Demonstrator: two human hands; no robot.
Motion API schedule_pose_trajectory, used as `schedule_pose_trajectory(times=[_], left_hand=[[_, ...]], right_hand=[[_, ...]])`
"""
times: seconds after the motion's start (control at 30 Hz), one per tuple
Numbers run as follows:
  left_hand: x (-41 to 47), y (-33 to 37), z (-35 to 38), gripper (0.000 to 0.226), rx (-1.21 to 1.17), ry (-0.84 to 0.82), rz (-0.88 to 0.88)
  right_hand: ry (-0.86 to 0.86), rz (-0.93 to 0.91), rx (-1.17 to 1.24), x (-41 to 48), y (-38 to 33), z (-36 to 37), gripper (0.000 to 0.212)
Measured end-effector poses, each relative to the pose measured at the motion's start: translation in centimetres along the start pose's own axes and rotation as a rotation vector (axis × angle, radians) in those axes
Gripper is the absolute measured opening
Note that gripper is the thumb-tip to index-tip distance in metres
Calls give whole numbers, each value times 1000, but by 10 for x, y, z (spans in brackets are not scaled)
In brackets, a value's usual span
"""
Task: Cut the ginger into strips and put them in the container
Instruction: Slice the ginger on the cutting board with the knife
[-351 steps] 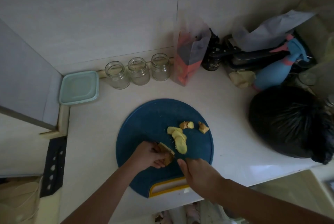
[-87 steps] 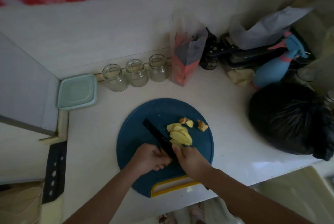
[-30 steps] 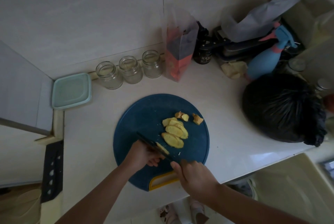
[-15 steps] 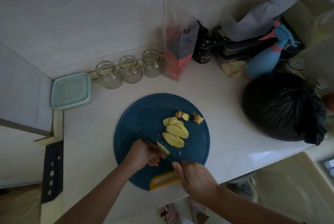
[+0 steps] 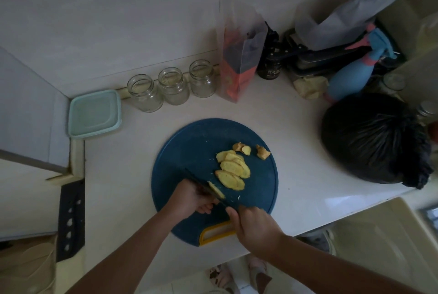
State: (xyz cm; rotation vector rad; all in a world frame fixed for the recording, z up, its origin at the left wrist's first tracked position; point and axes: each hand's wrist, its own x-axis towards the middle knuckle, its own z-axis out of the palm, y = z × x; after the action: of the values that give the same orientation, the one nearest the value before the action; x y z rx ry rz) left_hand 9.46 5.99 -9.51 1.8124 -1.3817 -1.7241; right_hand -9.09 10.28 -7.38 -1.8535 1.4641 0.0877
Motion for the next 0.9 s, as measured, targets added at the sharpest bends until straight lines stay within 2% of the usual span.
schedule_pose_trajectory(times=[0.33, 0.57, 0.73, 0.9], left_hand=[[2, 4, -1, 18, -9, -31, -21], [-2, 5, 2, 22, -46, -5, -73], [-6, 5, 4, 18, -87, 2, -66], [-9, 7, 5, 13, -144, -11, -96]], right_hand=[[-51, 42, 88, 25, -7, -4, 52], [-86, 161, 422, 32, 6, -23, 54], [-43, 20, 389, 12, 13, -20, 53], [30, -72, 226, 5, 18, -14, 52]])
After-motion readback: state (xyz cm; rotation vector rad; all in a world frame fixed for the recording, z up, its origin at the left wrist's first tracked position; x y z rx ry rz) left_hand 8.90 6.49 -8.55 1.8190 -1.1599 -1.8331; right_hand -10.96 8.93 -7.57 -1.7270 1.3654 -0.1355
